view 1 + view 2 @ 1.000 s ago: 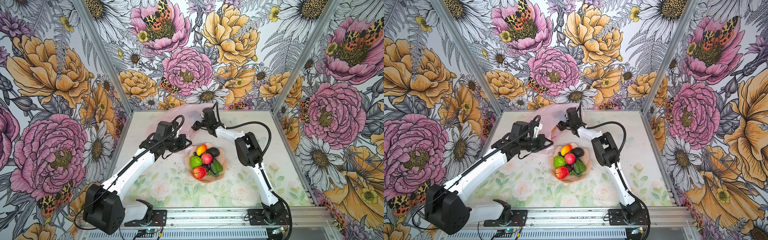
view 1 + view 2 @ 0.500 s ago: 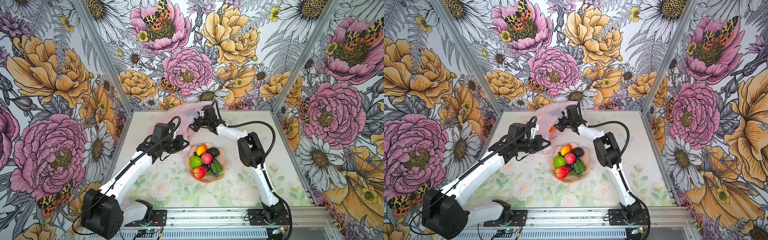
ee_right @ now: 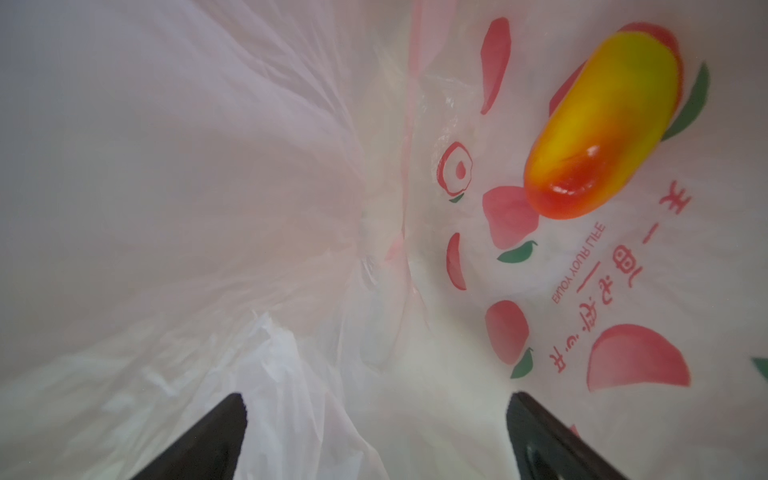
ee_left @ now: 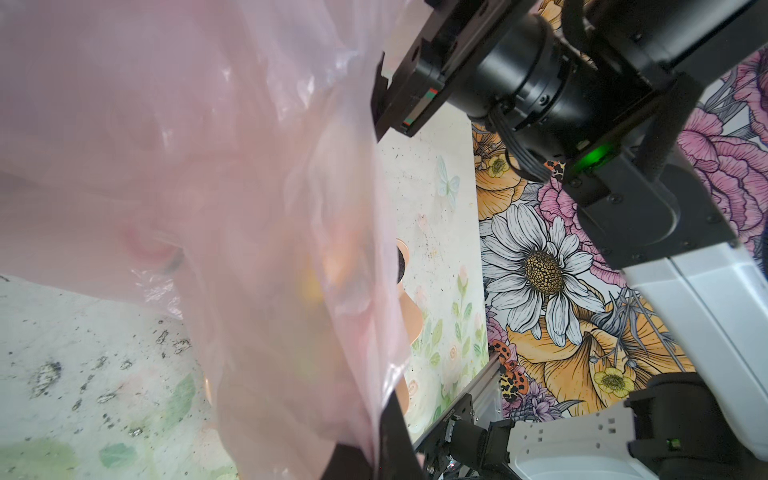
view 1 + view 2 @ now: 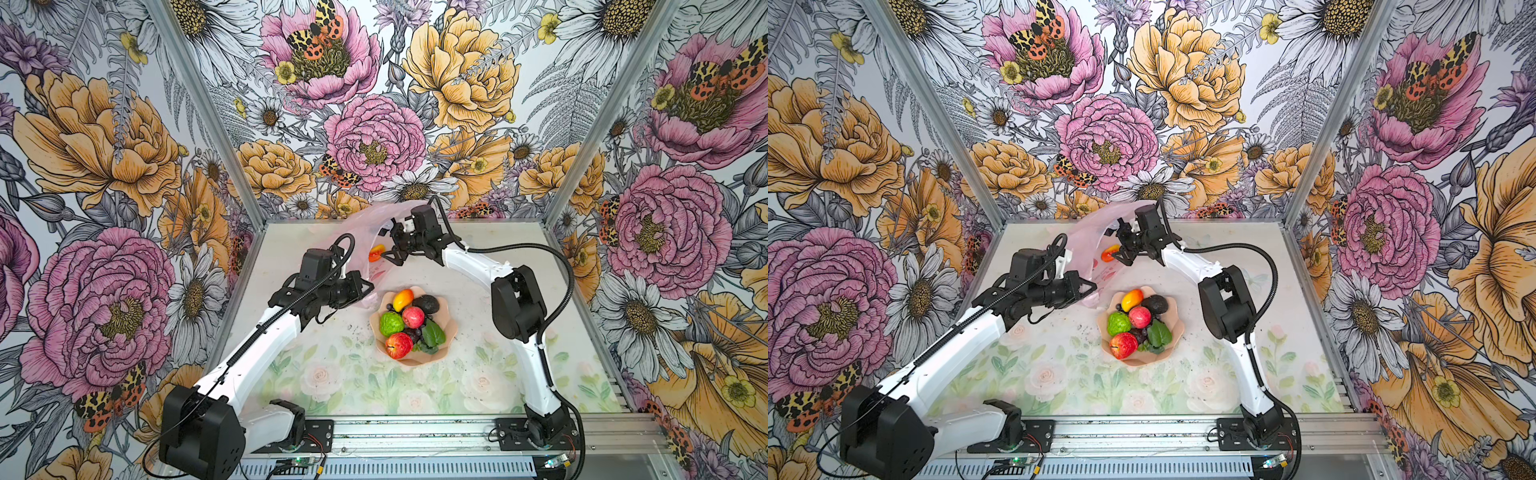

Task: Place the fruits into the plastic bag
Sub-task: 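Raise the right gripper out of the bag and draw it back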

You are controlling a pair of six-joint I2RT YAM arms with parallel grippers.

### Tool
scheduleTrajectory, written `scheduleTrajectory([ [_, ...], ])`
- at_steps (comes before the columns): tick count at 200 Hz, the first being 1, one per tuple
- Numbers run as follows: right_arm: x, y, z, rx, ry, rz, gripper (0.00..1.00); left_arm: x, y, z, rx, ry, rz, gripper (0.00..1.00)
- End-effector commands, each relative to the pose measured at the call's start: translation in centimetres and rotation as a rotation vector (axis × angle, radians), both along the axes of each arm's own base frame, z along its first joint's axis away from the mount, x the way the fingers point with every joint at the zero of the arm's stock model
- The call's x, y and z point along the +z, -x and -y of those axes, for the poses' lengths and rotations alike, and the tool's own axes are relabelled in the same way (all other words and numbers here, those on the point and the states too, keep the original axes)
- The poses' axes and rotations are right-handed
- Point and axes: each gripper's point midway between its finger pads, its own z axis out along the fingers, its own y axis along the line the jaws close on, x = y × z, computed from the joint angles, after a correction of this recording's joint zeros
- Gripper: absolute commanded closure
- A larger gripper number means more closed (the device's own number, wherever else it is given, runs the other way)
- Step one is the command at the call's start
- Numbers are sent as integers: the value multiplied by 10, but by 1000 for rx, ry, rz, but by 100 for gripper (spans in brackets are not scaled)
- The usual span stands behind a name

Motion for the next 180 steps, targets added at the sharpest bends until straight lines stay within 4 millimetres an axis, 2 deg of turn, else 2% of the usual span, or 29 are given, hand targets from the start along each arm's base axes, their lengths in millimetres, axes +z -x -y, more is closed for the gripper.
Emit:
scheduleTrajectory([
  [1,22,21,3,56,12,35,1,4,-3,-8,34,7,28,100],
  [63,31,51,19,121,89,66,1,4,-3,-20,77,25,20,100],
  [103,35,81,33,187,138,74,1,8,-2,-25,97,36,20,100],
  [180,44,153,87,277,358,180,1,-3,5,-30,114,31,-4,100],
])
